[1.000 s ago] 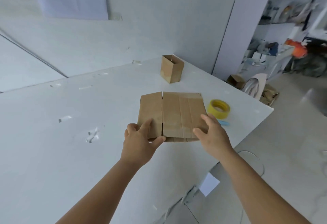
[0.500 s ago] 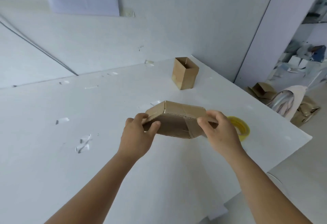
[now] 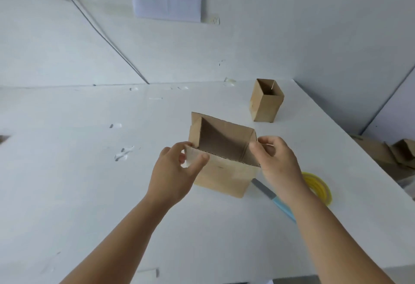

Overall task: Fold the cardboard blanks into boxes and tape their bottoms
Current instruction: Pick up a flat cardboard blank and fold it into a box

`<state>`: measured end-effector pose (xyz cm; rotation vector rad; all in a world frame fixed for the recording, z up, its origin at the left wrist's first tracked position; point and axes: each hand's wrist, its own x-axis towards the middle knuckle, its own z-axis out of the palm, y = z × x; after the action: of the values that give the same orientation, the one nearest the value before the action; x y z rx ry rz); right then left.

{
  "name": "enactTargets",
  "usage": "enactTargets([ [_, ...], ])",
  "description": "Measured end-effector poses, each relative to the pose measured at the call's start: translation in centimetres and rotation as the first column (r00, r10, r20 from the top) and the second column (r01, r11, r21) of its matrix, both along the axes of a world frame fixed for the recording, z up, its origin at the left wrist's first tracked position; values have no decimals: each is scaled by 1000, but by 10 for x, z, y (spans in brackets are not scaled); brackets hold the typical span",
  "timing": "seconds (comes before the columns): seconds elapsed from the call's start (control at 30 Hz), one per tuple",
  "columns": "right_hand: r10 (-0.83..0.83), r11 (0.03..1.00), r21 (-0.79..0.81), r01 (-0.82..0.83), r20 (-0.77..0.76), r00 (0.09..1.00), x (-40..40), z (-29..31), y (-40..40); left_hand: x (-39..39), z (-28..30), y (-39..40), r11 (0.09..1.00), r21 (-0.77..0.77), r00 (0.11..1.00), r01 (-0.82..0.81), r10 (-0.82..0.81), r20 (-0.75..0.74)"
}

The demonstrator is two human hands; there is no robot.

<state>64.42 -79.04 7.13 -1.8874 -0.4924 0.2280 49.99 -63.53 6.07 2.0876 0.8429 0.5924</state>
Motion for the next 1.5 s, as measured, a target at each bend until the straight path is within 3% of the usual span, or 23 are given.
enactTargets([
  [0.13,87,996,37,-87,-11,996,-4,-9,-6,-13,-11,-14,999,32,999,-31,32,-38],
  [0.37,175,973,159,-169,-26,984,-14,-34,-11,-23,-26,-26,994,62,991,-92,85,104],
  [0.57,228,972,-23,-233,309,923,-13,-47,-15,-21,-30,-32,989,101,984,-107,91,155],
  [0.83,140,990,-11,-142,259,956,-5,-49,-7,-6,-24,-20,986,76,979,-148,135,152],
  [1.03,290,949,-211,-232,308,906,7,-33,6,2,-16,-2,993,100,997,-64,60,46],
  [1.2,494,785,-516,-342,189,849,22,-13,20,9,-16,15,992,116,993,57,-45,-107],
  [1.3,538,712,-599,-366,131,833,28,-8,25,14,-13,20,979,129,971,158,-131,-199],
  [1.5,520,730,-656,-192,349,780,28,-4,25,21,-4,24,889,331,913,318,-193,-358],
])
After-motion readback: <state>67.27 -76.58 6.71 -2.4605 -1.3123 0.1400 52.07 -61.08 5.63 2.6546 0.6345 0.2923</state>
